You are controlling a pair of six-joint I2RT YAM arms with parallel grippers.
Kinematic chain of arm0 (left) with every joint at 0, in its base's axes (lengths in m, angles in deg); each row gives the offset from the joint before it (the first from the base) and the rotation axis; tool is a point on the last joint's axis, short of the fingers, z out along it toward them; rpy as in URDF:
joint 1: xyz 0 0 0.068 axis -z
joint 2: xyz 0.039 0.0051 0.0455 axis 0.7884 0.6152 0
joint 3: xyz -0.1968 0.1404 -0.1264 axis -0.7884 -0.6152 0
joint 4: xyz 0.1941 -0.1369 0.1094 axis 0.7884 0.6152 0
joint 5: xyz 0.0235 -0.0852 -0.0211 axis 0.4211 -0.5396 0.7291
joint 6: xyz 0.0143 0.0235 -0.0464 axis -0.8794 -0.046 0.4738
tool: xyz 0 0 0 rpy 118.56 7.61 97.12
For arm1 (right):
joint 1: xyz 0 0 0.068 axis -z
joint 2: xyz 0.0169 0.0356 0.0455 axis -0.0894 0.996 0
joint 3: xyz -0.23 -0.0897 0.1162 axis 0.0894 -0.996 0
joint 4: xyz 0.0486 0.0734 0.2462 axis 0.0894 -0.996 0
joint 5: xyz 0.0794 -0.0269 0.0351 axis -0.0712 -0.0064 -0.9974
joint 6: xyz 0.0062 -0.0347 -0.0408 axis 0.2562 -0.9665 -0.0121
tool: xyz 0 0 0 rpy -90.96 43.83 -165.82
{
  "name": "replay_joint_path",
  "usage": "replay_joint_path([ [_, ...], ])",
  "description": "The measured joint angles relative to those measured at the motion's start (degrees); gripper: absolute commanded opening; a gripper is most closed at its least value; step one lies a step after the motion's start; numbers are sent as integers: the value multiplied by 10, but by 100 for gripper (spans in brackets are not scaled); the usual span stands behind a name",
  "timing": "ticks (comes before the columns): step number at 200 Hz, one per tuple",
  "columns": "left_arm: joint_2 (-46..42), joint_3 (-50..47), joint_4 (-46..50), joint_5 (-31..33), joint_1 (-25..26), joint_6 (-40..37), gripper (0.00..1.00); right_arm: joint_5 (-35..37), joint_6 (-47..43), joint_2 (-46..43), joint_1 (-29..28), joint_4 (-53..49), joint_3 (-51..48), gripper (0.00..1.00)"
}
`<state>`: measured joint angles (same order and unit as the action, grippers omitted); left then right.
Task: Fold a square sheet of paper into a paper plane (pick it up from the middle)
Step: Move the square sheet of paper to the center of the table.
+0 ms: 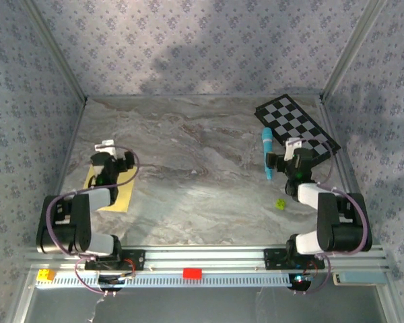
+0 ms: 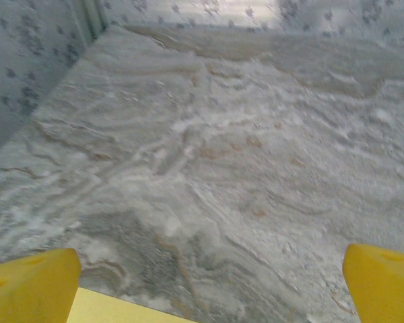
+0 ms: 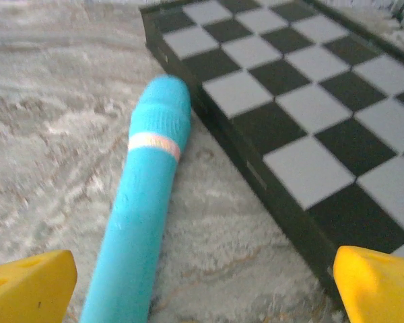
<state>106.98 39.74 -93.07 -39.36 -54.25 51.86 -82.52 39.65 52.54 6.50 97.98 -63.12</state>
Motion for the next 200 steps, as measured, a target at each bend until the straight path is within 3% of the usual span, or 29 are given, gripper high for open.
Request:
replay_joint_path([
  [40,-64,37,113,17,-11,50,100,5,36,-93,-19,-145,46,100],
  [80,-97,129,305,50,-12,189,100,-7,163,-122,-16,-320,121,100],
  [106,-116,153,372,-17,-14,217,100,-107,232,-118,-9,-390,149,100],
  [123,-110,162,412,-77,-14,225,100,-150,260,-117,-40,-414,155,100],
  [166,-49,167,475,-196,-14,241,100,-170,312,-111,-143,-429,160,100],
  [200,-16,168,511,-235,-14,246,100,-150,343,-94,-211,-428,160,100],
])
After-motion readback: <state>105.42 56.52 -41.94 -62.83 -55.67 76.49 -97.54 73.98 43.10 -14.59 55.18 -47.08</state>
